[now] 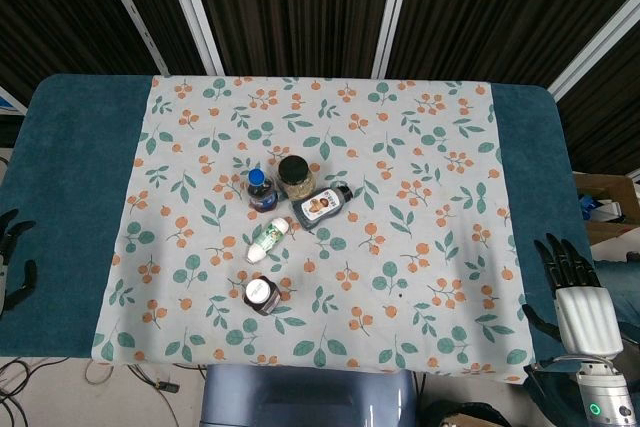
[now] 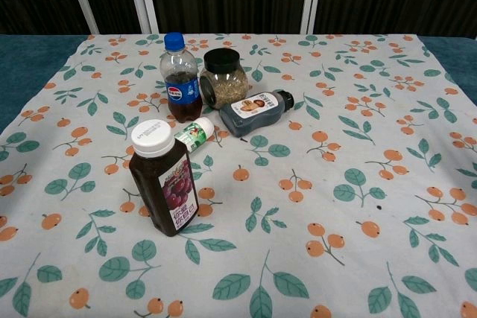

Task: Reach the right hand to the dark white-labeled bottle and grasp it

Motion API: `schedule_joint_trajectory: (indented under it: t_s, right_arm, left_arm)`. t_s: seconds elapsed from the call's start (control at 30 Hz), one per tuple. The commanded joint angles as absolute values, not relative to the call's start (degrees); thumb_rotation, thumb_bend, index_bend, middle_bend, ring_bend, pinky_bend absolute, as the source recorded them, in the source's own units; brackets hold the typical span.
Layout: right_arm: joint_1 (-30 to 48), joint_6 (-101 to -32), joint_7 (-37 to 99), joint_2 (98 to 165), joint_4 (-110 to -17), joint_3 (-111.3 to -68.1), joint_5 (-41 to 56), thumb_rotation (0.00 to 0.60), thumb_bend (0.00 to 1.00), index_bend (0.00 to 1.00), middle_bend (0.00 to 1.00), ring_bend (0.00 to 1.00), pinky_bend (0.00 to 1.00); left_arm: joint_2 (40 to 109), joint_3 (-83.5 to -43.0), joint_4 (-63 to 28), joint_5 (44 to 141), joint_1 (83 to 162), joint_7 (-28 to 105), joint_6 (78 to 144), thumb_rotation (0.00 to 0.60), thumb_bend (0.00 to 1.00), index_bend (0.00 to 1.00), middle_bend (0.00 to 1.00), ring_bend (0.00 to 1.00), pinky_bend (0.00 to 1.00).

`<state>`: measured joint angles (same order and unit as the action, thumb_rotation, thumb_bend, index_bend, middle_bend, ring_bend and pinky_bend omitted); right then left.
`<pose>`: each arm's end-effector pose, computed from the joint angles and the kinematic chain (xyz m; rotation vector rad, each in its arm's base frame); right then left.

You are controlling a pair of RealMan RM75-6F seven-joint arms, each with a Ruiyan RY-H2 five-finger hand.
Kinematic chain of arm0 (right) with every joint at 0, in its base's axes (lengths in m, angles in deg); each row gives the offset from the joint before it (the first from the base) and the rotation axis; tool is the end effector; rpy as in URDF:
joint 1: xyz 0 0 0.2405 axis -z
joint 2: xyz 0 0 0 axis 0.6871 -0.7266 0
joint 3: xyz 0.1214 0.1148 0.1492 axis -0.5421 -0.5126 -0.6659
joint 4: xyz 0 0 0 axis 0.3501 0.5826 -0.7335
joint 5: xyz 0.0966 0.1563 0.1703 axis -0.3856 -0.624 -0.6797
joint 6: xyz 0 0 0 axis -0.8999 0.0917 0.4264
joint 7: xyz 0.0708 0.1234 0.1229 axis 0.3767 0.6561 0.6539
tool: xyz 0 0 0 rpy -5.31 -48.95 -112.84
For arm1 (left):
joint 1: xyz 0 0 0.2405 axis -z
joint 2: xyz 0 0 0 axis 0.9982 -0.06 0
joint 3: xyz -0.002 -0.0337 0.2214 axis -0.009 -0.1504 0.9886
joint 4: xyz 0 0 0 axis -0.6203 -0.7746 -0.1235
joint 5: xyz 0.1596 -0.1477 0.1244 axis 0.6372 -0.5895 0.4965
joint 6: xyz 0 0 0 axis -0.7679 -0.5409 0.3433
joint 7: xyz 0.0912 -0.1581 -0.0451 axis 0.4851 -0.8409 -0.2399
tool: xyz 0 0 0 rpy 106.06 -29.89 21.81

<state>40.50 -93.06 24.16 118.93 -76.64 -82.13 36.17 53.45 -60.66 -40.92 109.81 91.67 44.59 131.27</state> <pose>-0.2862 -0.2141 0.0907 1.4012 -0.7720 0.9355 -0.3046 0.2369 0.1275 -1.2849 -0.8738 -0.8118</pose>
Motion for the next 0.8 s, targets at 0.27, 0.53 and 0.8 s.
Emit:
schedule_joint_trajectory:
  t_s: [0.27,0.53,0.8]
  right_arm:
    - [40.2,-92.6,23.8,119.1,-76.7,-82.3,36.1,0.6,0.25,0.0,0.0,0.0,0.18]
    - [40.1,-92.2,23.5,119.3,-76.8,-82.7,35.4,0.6,0.25,0.0,0.0,0.0,0.18]
    - [39.9,-91.7,23.9,119.4,-76.9,-82.9,35.0,0.6,0.25,0.0,0.0,0.0,0.18]
  left_arm:
    - [53.4,-60.6,-41.1,109.9,91.5,44.4,131.6,0.6,0.53,0.19,0.07,0.1,0.02]
    - [53.5,-60.5,-41.2,110.0,91.6,44.4,131.4,0.6,0.53,0.19,0.07,0.1,0.02]
    - [53.4,-60.5,-41.2,110.2,91.4,44.2,131.6,0.6,0.53,0.19,0.07,0.1,0.02]
